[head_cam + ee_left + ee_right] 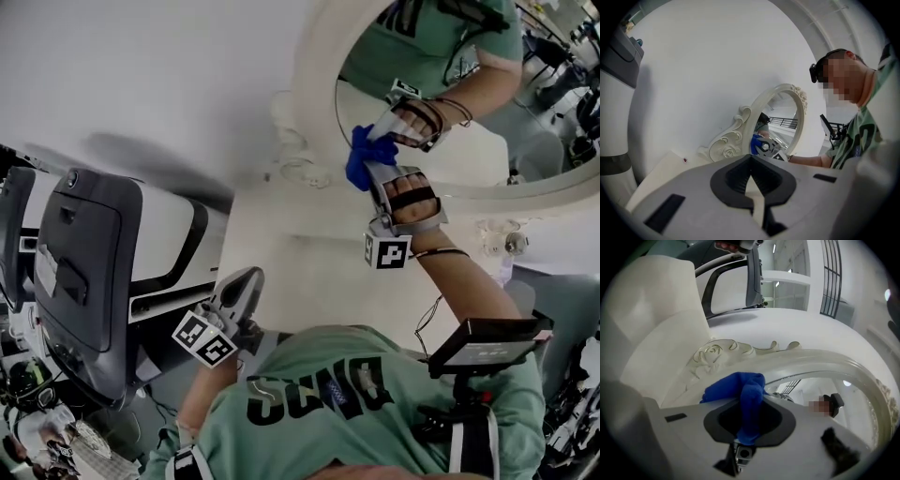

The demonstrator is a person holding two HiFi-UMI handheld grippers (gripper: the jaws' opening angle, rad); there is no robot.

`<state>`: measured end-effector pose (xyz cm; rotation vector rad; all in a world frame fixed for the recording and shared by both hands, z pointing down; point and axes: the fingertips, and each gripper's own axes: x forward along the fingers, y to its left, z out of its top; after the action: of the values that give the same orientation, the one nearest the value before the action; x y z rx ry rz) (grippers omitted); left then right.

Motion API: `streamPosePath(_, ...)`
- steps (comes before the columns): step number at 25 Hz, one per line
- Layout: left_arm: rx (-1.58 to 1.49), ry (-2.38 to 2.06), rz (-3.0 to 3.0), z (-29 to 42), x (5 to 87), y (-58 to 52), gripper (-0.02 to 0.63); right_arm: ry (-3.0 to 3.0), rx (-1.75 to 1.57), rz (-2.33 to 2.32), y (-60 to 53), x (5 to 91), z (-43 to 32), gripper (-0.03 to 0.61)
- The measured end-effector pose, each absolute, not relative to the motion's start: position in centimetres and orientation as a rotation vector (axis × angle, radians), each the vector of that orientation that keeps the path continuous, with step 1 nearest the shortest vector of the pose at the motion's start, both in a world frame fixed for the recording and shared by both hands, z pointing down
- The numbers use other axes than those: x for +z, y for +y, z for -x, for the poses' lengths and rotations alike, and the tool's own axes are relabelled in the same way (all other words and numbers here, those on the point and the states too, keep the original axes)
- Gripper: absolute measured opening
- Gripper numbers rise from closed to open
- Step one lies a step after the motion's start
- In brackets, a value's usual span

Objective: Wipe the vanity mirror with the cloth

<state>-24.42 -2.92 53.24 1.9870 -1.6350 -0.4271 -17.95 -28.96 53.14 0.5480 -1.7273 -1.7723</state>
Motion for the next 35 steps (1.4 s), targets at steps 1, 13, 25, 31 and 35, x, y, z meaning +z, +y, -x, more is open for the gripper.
streamPosePath(1, -0.421, -1.634, -1.985, 24.3, 53.4, -2.8, 0.009, -1.742, -1.761, -0.553, -29.0, 53.0, 18.0, 0.052)
streamPosePath(13, -0.502, -1.642, -2.097, 23.8, 48.3, -1.8, 0.009, -1.825, -1.845, -0.770, -26.2, 33.6, 16.7, 0.055)
streamPosePath(25, -0.624, -1.726, -2.198, 25.6, 45.3, -1.3, 0.009, -1.514, -2.037, -1.143, -28.9, 14.1, 15.5, 0.055)
streamPosePath(31, -0.620, -1.717, -2.164, 27.1, 46.4, -1.0, 0.009, -1.501, -2.048, -1.151, -28.8, 15.1, 17.1, 0.052)
streamPosePath(35, -0.576, -1.683, -2.152, 24.6, 46.1, -2.9, 0.009, -1.518, -2.060, -1.142, -30.3, 16.8, 15.6, 0.051)
